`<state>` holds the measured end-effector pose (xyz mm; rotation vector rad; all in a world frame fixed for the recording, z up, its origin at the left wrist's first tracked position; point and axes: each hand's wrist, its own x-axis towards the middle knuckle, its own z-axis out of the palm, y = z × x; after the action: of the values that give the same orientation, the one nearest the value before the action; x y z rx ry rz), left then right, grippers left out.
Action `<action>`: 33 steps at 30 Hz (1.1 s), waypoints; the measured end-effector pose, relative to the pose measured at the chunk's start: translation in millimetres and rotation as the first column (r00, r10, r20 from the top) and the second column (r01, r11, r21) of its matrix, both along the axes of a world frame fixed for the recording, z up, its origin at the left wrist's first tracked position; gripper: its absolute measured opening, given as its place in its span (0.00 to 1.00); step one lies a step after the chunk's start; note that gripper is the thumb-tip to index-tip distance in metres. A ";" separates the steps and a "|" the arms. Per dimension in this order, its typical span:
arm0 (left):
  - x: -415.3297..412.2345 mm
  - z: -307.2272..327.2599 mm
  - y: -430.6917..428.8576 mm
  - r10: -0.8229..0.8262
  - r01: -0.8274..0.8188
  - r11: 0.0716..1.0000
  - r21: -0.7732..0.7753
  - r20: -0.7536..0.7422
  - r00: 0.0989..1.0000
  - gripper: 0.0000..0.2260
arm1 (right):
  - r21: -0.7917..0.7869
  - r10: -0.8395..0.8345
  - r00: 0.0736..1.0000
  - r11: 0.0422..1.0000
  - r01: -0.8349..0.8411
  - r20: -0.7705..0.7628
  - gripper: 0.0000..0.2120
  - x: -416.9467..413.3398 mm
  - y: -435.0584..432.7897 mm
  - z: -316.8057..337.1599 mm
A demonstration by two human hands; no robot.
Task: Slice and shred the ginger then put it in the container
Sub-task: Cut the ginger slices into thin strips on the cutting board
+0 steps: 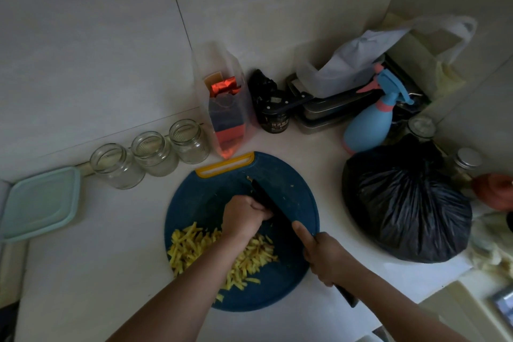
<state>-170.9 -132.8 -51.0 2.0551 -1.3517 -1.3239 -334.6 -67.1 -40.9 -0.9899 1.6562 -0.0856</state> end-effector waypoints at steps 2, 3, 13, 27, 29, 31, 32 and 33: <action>1.8 3.4 1.7 0.009 -0.009 1.000 0.006 -0.033 0.999 0.09 | 0.082 -0.132 0.983 0.989 0.122 0.129 0.34 -3.5 -0.2 3.9; 2.0 5.7 2.7 0.008 -0.008 1.000 0.007 -0.039 0.999 0.08 | 0.077 -0.157 0.975 0.986 0.146 0.159 0.31 -4.7 1.1 5.6; 1.3 12.1 0.2 -0.011 0.011 0.998 0.064 0.001 1.000 0.11 | -0.229 -0.005 0.996 0.973 -0.017 -0.094 0.35 -4.7 21.0 2.7; -7.3 11.2 7.6 -0.100 0.104 0.994 -0.018 0.149 0.984 0.10 | -0.150 -0.146 0.987 0.979 0.136 -0.060 0.26 7.0 37.0 -6.1; -7.8 11.8 6.1 -0.104 0.107 0.994 -0.011 0.157 0.982 0.10 | -0.146 -0.171 0.983 0.976 0.160 -0.060 0.26 7.8 39.3 -7.6; -7.7 11.4 5.1 -0.119 0.122 0.993 -0.007 0.162 0.980 0.09 | -0.134 -0.185 0.981 0.975 0.177 -0.052 0.26 4.8 40.2 -9.5; -7.5 10.5 4.6 -0.124 0.127 0.992 -0.011 0.164 0.979 0.09 | -0.118 -0.213 0.976 0.971 0.207 -0.041 0.27 3.1 40.8 -10.8; -7.1 9.5 4.4 -0.122 0.126 0.992 -0.017 0.163 0.979 0.07 | -0.094 -0.240 0.970 0.967 0.237 -0.030 0.29 1.3 40.8 -11.4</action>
<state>-178.0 -128.4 -41.5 2.1300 -1.5816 -1.2015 -333.3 -26.3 -52.2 -0.8598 1.8175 -0.3051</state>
